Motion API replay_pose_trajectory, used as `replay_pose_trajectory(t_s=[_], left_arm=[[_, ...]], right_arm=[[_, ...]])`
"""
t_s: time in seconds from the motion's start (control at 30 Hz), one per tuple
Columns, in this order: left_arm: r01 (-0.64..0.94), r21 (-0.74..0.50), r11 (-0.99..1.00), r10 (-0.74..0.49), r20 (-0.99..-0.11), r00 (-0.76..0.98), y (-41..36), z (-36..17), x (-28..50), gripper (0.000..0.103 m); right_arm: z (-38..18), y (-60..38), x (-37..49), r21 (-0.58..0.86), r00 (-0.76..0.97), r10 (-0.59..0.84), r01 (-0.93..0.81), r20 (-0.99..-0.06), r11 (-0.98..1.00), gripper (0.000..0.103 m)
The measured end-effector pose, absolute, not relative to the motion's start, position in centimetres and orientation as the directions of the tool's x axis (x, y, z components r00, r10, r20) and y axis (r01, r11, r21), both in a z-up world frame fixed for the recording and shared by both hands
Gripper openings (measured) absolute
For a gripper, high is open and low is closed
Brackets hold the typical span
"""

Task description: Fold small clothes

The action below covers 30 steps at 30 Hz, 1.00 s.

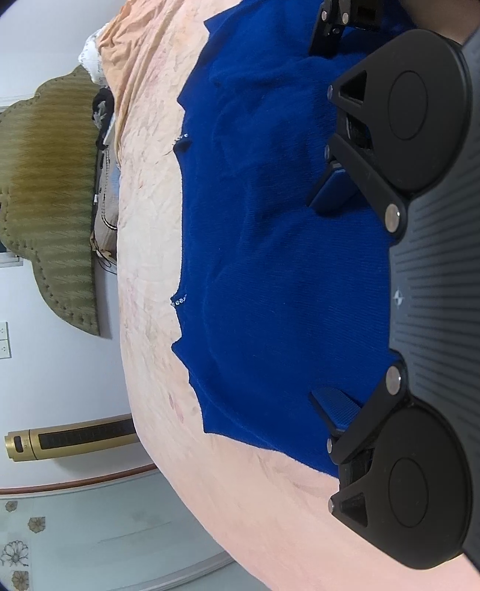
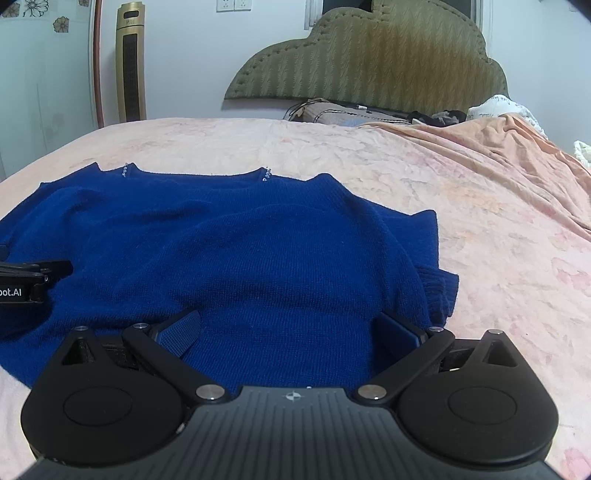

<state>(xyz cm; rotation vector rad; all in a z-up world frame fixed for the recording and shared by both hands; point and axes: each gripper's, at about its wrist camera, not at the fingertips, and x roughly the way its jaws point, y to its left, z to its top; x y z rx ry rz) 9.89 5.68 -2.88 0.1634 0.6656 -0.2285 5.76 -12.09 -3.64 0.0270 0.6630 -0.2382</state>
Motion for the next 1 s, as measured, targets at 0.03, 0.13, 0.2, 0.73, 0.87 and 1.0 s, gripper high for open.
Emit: replay_pose_trajectory(t_s=[0.03, 0.13, 0.2, 0.73, 0.87, 1.0], left_arm=[[0.261, 0.080, 0.962, -0.154, -0.629, 0.762, 5.7, -2.8, 9.8, 0.103], [0.260, 0.061, 0.964, -0.160, -0.648, 0.745, 5.9, -2.6, 9.8, 0.103], [0.266, 0.050, 0.963, -0.167, -0.662, 0.731, 6.1, -2.3, 9.8, 0.103], [0.315, 0.052, 0.948, -0.196, -0.685, 0.702, 7.6, -0.9, 8.6, 0.103], [0.322, 0.047, 0.945, -0.207, -0.677, 0.706, 7.9, -0.5, 8.0, 0.103], [0.328, 0.063, 0.943, -0.205, -0.668, 0.716, 7.9, -0.3, 7.4, 0.103]], right_arm=[[-3.6, -12.0, 5.7, -0.054, 0.761, -0.214, 0.230, -0.612, 0.972, 0.103], [-3.3, -11.6, 5.2, -0.059, 0.763, -0.223, 0.237, -0.606, 0.970, 0.103], [-3.1, -11.4, 4.9, -0.053, 0.766, -0.227, 0.246, -0.602, 0.968, 0.102], [-2.3, -10.3, 2.0, -0.006, 0.775, -0.207, 0.254, -0.597, 0.967, 0.098], [-1.7, -9.5, 1.2, -0.020, 0.804, -0.206, 0.235, -0.557, 0.972, 0.098], [-2.0, -9.2, 1.2, -0.027, 0.788, -0.203, 0.230, -0.581, 0.973, 0.098]])
